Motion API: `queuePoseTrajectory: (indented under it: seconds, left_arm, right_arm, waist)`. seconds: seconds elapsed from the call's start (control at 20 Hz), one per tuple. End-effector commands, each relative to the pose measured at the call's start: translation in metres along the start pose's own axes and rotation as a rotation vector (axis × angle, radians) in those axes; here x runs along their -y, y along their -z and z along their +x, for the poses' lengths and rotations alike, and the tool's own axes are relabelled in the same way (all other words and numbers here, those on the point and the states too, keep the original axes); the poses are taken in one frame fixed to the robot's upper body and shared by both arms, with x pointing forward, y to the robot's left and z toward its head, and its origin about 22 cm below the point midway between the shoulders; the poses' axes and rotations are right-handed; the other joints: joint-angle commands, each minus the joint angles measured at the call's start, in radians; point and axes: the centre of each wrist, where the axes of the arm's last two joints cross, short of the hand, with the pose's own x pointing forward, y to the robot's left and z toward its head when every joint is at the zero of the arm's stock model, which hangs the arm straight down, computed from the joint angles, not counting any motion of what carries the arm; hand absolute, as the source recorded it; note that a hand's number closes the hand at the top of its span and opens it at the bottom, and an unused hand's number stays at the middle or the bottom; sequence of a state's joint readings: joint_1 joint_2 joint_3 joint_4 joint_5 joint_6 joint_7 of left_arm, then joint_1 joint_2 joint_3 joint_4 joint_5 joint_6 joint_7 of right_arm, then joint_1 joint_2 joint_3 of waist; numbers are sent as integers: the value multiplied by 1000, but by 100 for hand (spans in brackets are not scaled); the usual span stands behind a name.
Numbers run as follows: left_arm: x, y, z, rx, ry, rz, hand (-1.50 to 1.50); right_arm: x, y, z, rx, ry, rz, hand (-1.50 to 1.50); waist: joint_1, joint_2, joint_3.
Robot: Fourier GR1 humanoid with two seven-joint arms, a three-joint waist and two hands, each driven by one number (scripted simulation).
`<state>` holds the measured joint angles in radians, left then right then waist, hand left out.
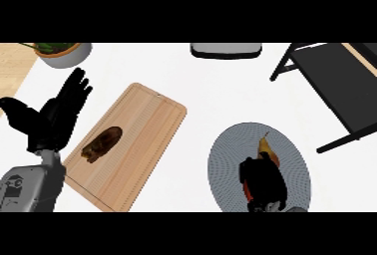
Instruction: Pick the bell pepper from the placemat and place it in the tiered shelf
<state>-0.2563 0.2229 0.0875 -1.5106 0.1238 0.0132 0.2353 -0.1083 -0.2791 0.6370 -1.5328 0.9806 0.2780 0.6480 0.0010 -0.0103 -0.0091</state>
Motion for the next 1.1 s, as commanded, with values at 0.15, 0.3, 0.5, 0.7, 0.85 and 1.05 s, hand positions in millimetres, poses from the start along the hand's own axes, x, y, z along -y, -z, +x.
queuePoseTrajectory:
  seconds: [0.15,0.3,0.5,0.7,0.85,1.05]
  left_arm:
    - [-1,5,-5,-3,-6,-1,0]
    - [-9,0,-4,1,13,7,0]
    - [-3,-6,0,7,18,-5,0]
    - [11,3,-1,-1,5,-9,0]
    - [6,2,-5,-5,-3,-5,0]
    - [-9,3,0,-8,-5,5,0]
  right_arm:
    - [-11,-8,-6,42,-21,-79,150]
    - [-16,-7,41,90,73,-108,150]
    - [5,-6,101,170,162,-113,150]
    - [37,-30,119,227,264,-212,150]
    - [51,-50,109,293,526,-351,150]
    - [104,-72,100,303,633,-586,150]
  waist:
    - [-4,10,9]
    - [1,10,9]
    - [21,12,10]
    - [8,10,9]
    - [-3,7,10]
    - [-9,4,9]
